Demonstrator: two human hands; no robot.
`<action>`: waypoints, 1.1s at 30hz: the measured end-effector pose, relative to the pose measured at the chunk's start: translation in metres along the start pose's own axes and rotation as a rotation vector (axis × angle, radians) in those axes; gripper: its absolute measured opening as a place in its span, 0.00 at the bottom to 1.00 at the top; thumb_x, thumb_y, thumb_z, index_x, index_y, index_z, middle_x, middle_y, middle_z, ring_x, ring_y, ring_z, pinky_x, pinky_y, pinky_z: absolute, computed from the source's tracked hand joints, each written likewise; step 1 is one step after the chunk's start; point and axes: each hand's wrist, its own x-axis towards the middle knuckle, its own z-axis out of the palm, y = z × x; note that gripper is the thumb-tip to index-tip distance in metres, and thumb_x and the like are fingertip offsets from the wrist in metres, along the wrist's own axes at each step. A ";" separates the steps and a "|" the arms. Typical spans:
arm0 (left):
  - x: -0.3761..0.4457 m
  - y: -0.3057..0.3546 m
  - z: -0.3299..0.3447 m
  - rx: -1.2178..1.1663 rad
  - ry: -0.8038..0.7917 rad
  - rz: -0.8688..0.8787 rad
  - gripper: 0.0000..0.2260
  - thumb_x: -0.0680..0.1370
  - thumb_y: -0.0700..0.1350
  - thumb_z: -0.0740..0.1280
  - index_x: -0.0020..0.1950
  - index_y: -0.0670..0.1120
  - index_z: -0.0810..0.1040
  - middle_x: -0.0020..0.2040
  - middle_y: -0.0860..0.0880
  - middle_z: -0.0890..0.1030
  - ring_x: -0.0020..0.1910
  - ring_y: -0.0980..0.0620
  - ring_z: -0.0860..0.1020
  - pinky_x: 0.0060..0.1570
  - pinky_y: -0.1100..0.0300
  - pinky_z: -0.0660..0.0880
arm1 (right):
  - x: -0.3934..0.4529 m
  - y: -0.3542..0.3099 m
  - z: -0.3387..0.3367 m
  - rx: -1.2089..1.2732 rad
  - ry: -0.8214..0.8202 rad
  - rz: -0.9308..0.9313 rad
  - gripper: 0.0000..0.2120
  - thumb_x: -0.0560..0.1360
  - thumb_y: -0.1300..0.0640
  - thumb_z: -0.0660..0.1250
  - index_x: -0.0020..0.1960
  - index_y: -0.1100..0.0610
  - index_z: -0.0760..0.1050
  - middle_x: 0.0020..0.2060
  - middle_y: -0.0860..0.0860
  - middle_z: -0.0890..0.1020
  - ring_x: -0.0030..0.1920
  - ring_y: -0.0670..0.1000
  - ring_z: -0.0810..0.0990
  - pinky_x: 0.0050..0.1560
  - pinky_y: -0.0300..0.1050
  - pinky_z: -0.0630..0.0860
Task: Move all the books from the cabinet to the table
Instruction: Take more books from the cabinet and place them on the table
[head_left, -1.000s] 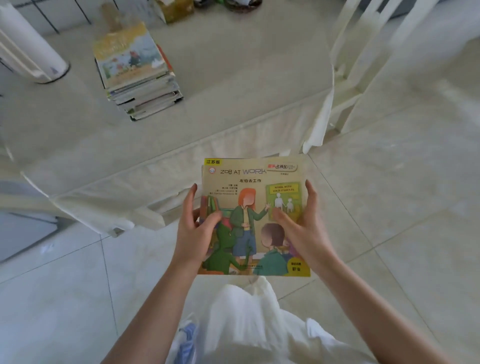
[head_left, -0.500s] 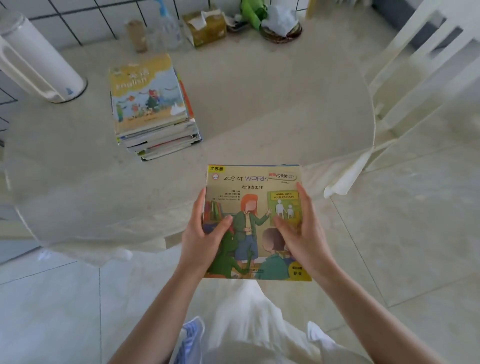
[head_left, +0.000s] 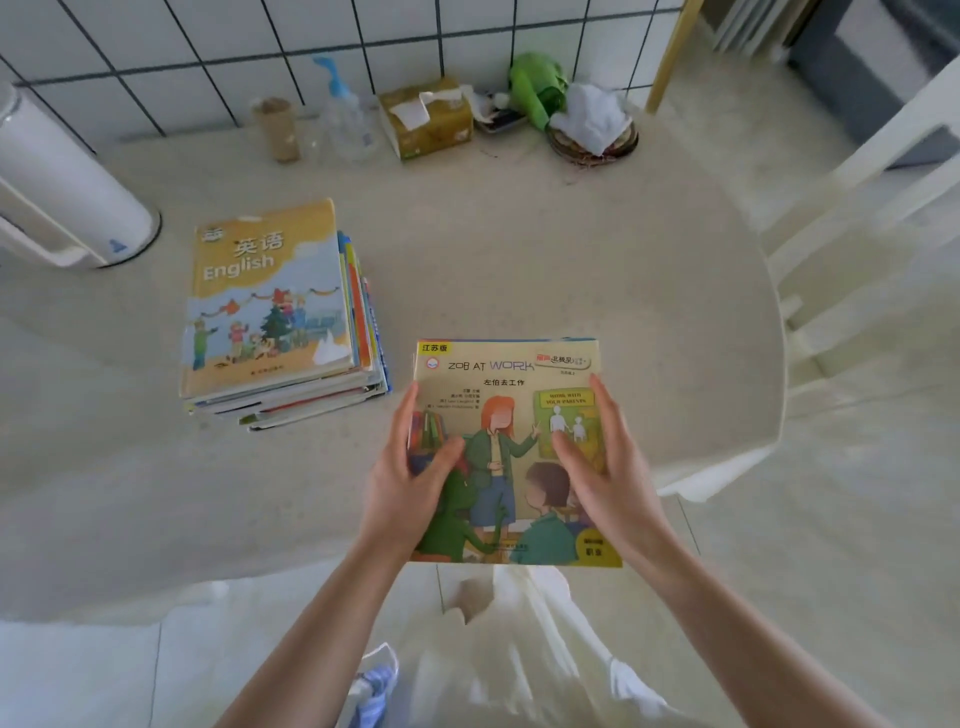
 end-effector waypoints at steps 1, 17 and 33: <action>0.009 0.003 0.005 -0.028 0.009 -0.007 0.27 0.76 0.55 0.66 0.70 0.72 0.59 0.66 0.62 0.75 0.62 0.55 0.76 0.56 0.42 0.79 | 0.013 -0.002 -0.005 0.002 -0.021 -0.003 0.32 0.72 0.34 0.60 0.71 0.27 0.48 0.64 0.39 0.74 0.63 0.50 0.76 0.57 0.61 0.77; 0.082 0.040 0.040 -0.123 0.107 -0.006 0.40 0.78 0.28 0.62 0.78 0.55 0.44 0.69 0.46 0.71 0.60 0.60 0.78 0.55 0.50 0.80 | 0.164 -0.027 -0.048 -0.012 -0.308 0.009 0.34 0.62 0.63 0.68 0.61 0.36 0.65 0.58 0.45 0.69 0.64 0.53 0.72 0.58 0.58 0.77; 0.083 -0.008 0.018 0.280 0.241 0.213 0.39 0.73 0.34 0.72 0.76 0.40 0.51 0.71 0.65 0.62 0.68 0.47 0.70 0.67 0.43 0.70 | 0.162 0.020 -0.016 -0.093 -0.211 -0.352 0.43 0.63 0.73 0.74 0.63 0.36 0.61 0.54 0.36 0.75 0.56 0.36 0.74 0.58 0.30 0.69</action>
